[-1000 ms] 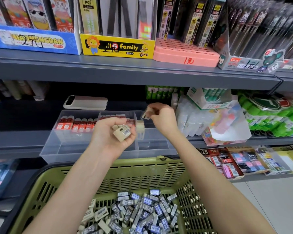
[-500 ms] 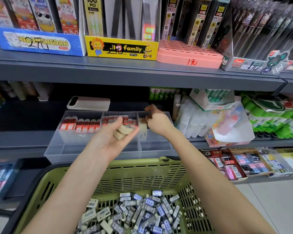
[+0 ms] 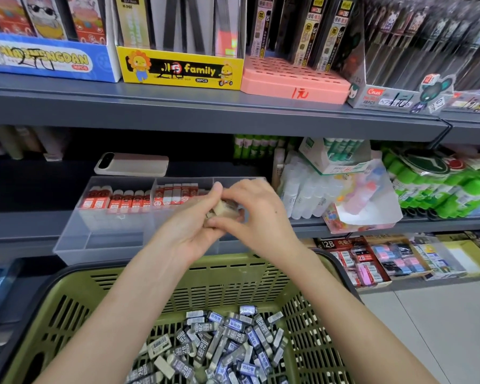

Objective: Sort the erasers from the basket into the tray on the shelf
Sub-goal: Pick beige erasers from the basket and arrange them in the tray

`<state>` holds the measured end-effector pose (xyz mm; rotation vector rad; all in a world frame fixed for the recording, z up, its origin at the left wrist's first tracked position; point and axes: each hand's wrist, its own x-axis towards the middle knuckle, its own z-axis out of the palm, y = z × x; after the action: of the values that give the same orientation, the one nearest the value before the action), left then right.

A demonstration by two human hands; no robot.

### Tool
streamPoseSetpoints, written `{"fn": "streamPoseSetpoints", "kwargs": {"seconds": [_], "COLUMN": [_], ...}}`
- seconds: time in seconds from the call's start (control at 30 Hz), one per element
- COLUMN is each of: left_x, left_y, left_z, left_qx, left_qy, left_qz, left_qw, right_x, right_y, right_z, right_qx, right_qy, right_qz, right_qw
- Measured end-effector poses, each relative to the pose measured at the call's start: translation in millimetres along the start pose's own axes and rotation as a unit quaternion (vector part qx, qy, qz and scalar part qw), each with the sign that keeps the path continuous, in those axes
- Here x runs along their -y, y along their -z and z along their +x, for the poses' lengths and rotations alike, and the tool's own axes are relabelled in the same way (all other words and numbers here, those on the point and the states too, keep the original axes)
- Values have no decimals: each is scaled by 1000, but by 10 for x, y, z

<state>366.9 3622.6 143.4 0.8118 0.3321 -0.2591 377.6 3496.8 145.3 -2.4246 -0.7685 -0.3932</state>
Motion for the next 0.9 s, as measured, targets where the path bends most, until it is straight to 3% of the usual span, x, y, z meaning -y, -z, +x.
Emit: {"fn": "streamPoseSetpoints", "kwargs": {"seconds": [0.07, 0.2, 0.4, 0.6, 0.77, 0.9], "left_x": [6, -61, -159, -207, -166, -107], "left_y": [-30, -29, 71, 186, 261, 303], "left_z": [-1, -23, -50, -62, -77, -69], "left_qx": [-6, -36, -69, -66, -83, -116], "left_qy": [1, 13, -15, -59, -116, -141], "left_qz": [-6, -15, 18, 28, 122, 236], "left_qw": [1000, 999, 997, 996, 982, 954], "right_x": [-32, -241, -523, -547, -573, -597], "right_y": [25, 93, -26, -62, -114, -146], "right_z": [-18, 26, 252, 452, 423, 394], "right_qx": [-36, -45, 7, 71, 213, 232], "right_qy": [-4, -116, -152, -132, -161, -147], "right_qz": [6, 145, -59, -131, -60, -96], "right_qw": [999, 982, 987, 980, 962, 957]}}
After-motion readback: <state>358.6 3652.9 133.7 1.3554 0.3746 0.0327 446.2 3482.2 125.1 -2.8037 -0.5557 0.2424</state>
